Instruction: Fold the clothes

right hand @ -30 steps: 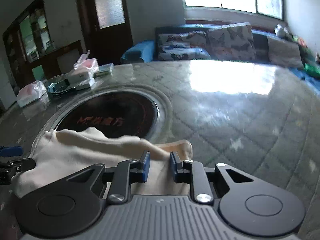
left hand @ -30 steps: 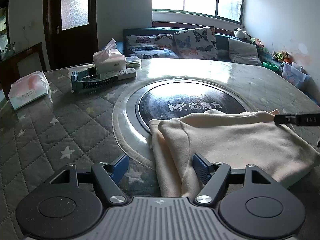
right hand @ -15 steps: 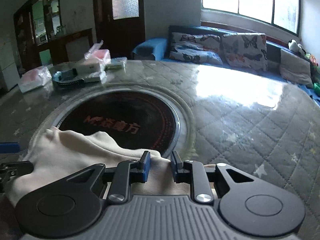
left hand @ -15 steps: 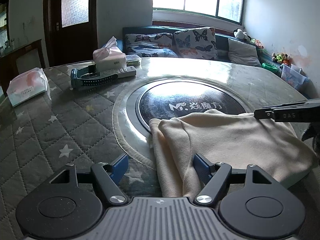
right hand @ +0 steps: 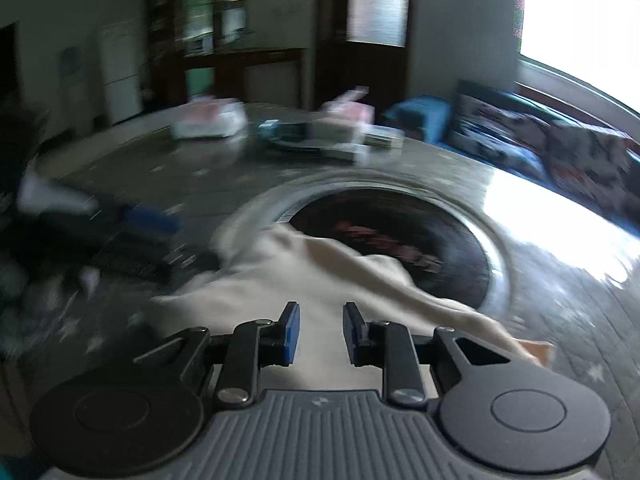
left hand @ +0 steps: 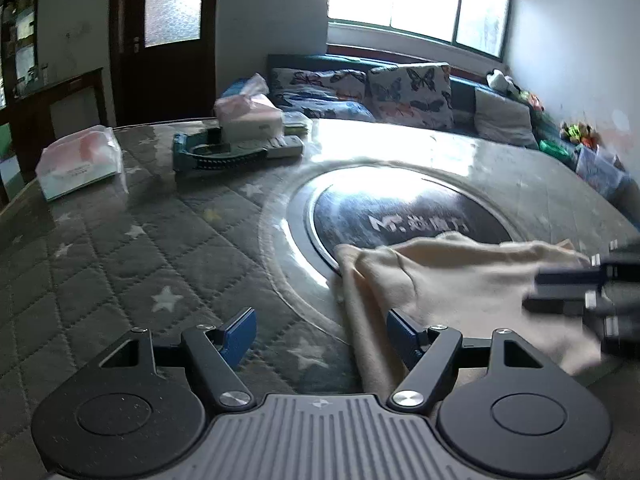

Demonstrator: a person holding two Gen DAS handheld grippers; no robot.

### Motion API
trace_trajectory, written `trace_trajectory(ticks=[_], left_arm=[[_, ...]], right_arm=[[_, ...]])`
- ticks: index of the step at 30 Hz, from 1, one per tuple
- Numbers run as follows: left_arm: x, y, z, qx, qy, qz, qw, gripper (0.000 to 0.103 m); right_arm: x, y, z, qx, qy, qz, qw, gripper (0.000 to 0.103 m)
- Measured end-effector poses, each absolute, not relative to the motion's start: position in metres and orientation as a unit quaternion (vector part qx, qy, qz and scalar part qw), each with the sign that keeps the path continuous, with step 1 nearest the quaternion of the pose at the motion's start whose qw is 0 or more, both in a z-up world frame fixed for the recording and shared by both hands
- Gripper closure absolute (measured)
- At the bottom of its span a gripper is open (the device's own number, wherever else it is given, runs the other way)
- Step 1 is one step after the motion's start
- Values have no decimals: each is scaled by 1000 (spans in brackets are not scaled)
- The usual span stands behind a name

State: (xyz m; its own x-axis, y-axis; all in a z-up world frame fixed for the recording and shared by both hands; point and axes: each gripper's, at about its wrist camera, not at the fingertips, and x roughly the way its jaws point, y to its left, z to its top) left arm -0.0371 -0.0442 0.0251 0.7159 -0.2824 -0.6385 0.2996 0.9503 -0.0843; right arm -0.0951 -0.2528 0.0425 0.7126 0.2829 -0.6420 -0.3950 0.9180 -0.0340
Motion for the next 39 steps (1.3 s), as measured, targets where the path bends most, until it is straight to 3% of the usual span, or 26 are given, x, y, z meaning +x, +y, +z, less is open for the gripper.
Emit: trace_trajectory(ticks=[6,8,18,21,23,26,33,39], left_arm=[[-27,-24,29,-38,364,-139,920,30],[-26,-21,30,-48,368,-140,918,31],[-22,-15,29,-108,392,-151,901,30],[-21,-15,29,-129,396,-153,896,29],[-20,-16,27,-142,402,-152,892,29],[-20,-15,23,-163,407,-146,887,28],[-15,-9,21,-252,428,-148,855,27],[-16,-17,21,-289,436,-146,840,28]], right_arm=[[-113,-209,41,-145,320,252,902,70],[-118,-194,40,-167,315,272,894,62],[-125,-148,19,-254,312,293,868,58],[-127,-147,19,-254,310,283,871,67],[-128,-150,21,-245,310,276,876,81],[-126,-161,28,-208,314,270,886,91],[-117,-200,48,-84,321,273,903,94],[-119,-219,58,-39,312,271,910,94]])
